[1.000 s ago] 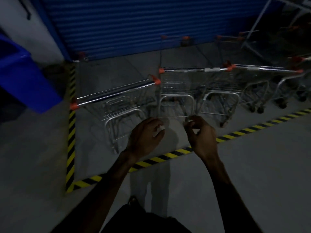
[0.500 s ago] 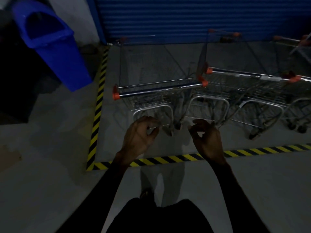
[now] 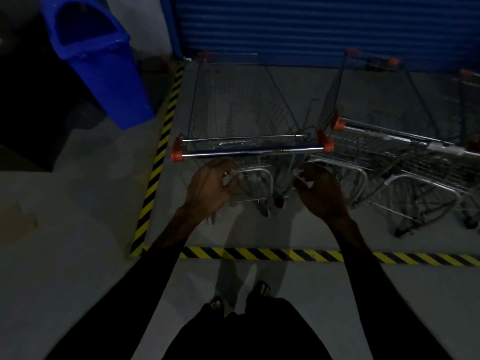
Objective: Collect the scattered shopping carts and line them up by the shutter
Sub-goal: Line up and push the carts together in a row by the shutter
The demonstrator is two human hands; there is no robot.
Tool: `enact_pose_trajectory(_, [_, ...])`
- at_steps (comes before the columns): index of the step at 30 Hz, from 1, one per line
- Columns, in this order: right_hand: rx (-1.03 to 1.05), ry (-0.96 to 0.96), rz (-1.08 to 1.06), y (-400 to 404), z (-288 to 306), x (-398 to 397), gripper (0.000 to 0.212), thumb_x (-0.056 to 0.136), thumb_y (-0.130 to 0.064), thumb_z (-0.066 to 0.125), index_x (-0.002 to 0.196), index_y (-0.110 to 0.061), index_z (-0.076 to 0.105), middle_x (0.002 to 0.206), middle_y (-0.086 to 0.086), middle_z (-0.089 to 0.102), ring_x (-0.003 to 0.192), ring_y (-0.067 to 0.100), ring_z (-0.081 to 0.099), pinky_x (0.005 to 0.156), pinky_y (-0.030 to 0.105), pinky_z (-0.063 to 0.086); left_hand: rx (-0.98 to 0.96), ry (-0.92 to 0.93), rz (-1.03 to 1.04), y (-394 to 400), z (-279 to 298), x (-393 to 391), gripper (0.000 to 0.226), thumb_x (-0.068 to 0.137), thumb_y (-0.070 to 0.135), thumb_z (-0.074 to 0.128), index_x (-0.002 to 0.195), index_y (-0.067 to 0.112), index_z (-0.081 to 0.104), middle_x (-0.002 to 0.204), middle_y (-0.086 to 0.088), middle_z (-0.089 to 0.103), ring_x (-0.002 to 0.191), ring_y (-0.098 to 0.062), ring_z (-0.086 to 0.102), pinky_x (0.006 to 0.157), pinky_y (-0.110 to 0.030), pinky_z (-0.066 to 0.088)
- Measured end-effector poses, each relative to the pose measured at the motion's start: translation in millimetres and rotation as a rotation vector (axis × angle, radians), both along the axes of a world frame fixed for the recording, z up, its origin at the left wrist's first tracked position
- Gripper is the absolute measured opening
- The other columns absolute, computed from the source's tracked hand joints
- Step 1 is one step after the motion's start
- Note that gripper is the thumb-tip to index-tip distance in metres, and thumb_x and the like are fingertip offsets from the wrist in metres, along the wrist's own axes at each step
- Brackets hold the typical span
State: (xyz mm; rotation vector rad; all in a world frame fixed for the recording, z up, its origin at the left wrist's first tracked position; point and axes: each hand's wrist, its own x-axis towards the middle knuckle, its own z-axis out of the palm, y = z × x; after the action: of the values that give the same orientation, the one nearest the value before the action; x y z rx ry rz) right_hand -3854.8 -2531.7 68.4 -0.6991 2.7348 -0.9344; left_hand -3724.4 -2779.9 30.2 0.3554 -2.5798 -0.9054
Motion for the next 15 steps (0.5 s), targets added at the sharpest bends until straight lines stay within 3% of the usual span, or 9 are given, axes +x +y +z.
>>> enact_pose_trajectory(2, [0.03,0.036,0.077,-10.0,1.0,-27.5,0.028,0.098,-0.025,0.073,0.124,-0.015,0.071,0.115,0.011,0.074,0.105,0.029,0.071,0.093,0.028,0.052,-0.102,-0.053,0.011,-9.5,-1.7,-20.5,0.024,0.095,0.035,0.065,0.11,0.019,0.074,0.111,-0.004,0.074,0.101,-0.027,0.069,0.083,-0.038,0.056])
enact_pose_trajectory(4, [0.168,0.072,0.129,-19.3,-2.1,-61.9,0.051,0.097,-0.04,0.07,0.138,-0.01,0.065,0.135,0.018,0.068,0.129,0.037,0.061,0.11,0.043,0.047,-0.182,-0.092,0.015,-20.0,-2.1,-42.0,0.024,0.095,0.031,0.064,0.111,0.015,0.074,0.114,-0.008,0.073,0.104,-0.032,0.068,0.088,-0.043,0.056])
enact_pose_trajectory(8, [0.346,0.3,0.259,-35.7,-40.8,-133.0,0.079,0.083,-0.073,0.043,0.129,-0.015,0.072,0.127,0.017,0.073,0.127,0.038,0.064,0.121,0.061,0.032,-0.336,-0.182,0.092,-42.9,-3.4,-71.8,0.046,0.092,0.048,0.058,0.117,0.012,0.072,0.113,-0.013,0.071,0.106,-0.039,0.066,0.087,-0.048,0.055])
enact_pose_trajectory(12, [0.61,0.224,0.397,-46.9,-48.8,-159.4,0.11,0.074,-0.102,0.003,0.131,-0.036,0.07,0.132,0.0,0.072,0.133,0.027,0.059,0.123,0.054,0.025,-0.41,-0.517,0.14,-51.0,-4.8,-80.4,0.084,0.087,0.086,0.033,0.113,0.019,0.075,0.116,-0.014,0.076,0.113,-0.037,0.07,0.095,-0.047,0.051])
enact_pose_trajectory(13, [0.625,0.183,0.402,-50.0,-44.9,-160.9,0.114,0.071,-0.106,0.001,0.127,-0.037,0.072,0.128,-0.001,0.074,0.132,0.026,0.06,0.124,0.051,0.025,-0.425,-0.576,0.145,-52.6,-6.7,-82.2,0.093,0.083,0.093,0.025,0.108,0.02,0.076,0.114,-0.014,0.076,0.112,-0.036,0.071,0.094,-0.046,0.051])
enact_pose_trajectory(15, [0.613,0.049,0.384,-56.6,-31.9,-163.8,0.109,0.072,-0.106,0.016,0.113,-0.027,0.079,0.117,0.006,0.075,0.127,0.028,0.063,0.121,0.046,0.029,-0.414,-0.621,0.165,-57.2,-8.4,-87.5,0.105,0.075,0.103,0.015,0.092,0.019,0.076,0.107,-0.014,0.077,0.106,-0.035,0.072,0.091,-0.045,0.053])
